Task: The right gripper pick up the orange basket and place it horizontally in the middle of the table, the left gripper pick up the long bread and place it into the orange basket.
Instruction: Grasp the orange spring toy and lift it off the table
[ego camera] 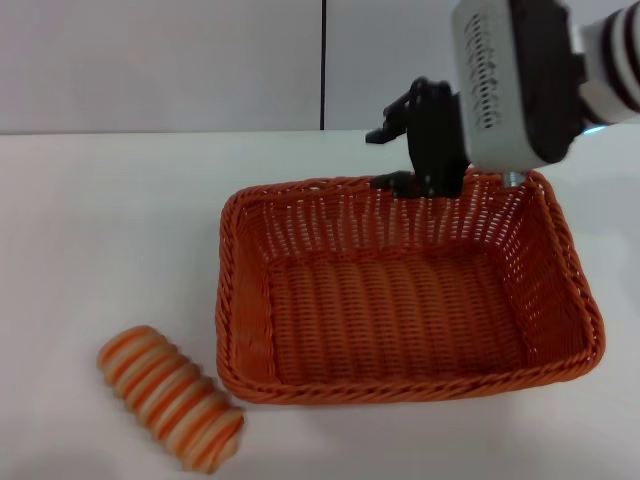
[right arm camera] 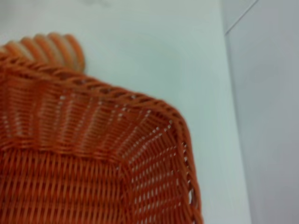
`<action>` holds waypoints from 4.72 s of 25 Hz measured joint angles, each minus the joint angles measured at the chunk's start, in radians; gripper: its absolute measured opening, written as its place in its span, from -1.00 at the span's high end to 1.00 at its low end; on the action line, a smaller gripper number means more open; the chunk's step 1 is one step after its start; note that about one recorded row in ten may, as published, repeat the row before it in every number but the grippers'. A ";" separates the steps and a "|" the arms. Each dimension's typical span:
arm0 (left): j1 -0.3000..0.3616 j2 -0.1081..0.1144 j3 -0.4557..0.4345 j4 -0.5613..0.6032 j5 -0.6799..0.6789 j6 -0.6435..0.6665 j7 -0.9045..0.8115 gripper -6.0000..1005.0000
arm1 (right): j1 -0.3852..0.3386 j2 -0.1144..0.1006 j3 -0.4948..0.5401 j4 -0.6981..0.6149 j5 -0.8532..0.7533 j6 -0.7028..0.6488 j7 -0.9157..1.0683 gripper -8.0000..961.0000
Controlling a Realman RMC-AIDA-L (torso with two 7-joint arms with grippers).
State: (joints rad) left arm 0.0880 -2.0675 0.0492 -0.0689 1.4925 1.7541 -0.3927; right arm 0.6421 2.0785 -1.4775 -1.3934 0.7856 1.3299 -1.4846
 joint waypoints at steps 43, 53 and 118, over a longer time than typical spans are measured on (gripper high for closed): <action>-0.405 0.036 0.380 1.190 0.883 0.143 -1.371 -0.44 | -0.578 -0.005 0.992 0.609 1.229 0.420 -0.248 0.12; -0.410 0.006 0.404 1.127 0.932 0.097 -1.340 -0.43 | -0.548 -0.007 0.995 0.638 1.227 0.416 -0.250 0.12; -0.451 0.047 0.414 0.967 0.930 0.034 -1.270 0.19 | -0.540 -0.019 1.007 0.692 1.224 0.408 -0.258 0.05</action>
State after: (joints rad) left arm -0.3635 -2.0207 0.4628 0.8977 2.4220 1.7877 -1.6623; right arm 0.1024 2.0591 -0.4709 -0.7010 2.0095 1.7378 -1.7427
